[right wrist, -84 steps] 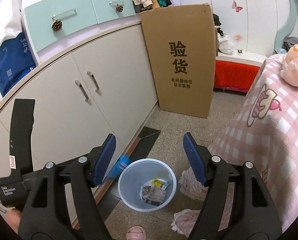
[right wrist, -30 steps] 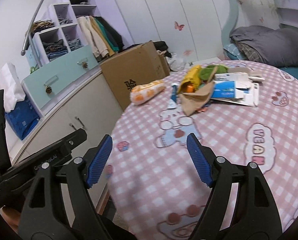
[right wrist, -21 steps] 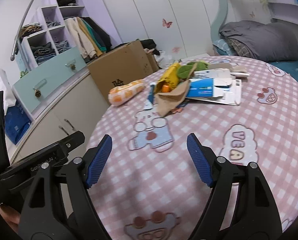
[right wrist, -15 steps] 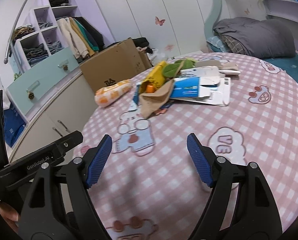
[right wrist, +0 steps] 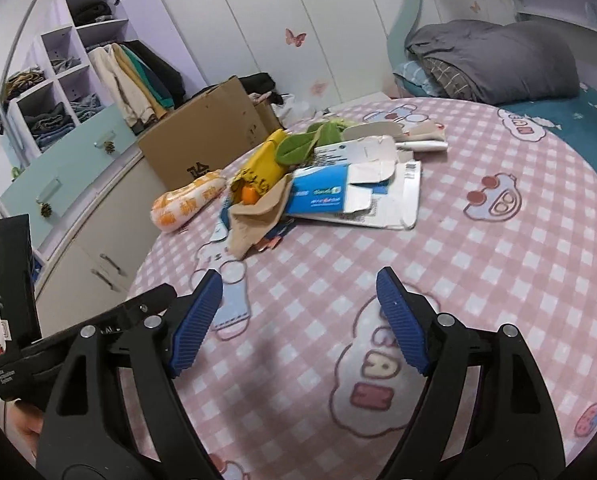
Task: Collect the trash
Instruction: 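Move both open grippers back toward the table, then grasp the brown paper bag with left while right grasps the white-blue box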
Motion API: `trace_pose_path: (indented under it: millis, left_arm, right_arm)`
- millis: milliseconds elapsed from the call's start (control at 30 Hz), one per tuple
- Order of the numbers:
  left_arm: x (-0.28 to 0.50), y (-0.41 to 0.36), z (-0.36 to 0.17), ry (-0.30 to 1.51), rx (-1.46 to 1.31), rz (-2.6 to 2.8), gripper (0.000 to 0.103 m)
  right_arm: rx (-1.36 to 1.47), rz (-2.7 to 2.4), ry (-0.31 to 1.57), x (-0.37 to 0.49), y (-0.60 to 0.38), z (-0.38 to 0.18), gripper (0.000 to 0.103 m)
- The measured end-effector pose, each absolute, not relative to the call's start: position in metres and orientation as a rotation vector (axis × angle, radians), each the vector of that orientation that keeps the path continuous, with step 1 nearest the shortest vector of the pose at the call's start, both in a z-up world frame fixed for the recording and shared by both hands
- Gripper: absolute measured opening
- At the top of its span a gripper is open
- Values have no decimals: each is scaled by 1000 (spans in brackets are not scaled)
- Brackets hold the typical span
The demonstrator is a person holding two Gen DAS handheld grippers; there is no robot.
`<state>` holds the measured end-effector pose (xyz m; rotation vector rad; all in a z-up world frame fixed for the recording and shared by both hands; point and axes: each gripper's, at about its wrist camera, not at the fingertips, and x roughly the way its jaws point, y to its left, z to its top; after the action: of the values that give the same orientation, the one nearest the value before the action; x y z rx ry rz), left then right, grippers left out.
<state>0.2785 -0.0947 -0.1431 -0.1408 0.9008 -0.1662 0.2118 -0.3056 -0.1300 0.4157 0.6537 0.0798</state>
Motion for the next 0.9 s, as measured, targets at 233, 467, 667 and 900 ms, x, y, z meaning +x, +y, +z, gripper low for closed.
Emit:
trace_pose_path:
  millis: [233, 467, 667, 900]
  left_arm:
    - [304, -126, -138, 864, -59, -237, 75]
    - [331, -159, -137, 832, -41, -285, 75]
    - [360, -167, -141, 869, -145, -309, 75]
    - [376, -176, -156, 937, -185, -334, 36]
  right_arm:
    - [430, 43, 648, 230, -321, -128, 78]
    - [420, 8, 643, 250, -337, -124, 78]
    - [438, -9, 653, 266, -352, -127, 78]
    - [525, 2, 677, 279, -373, -140, 78]
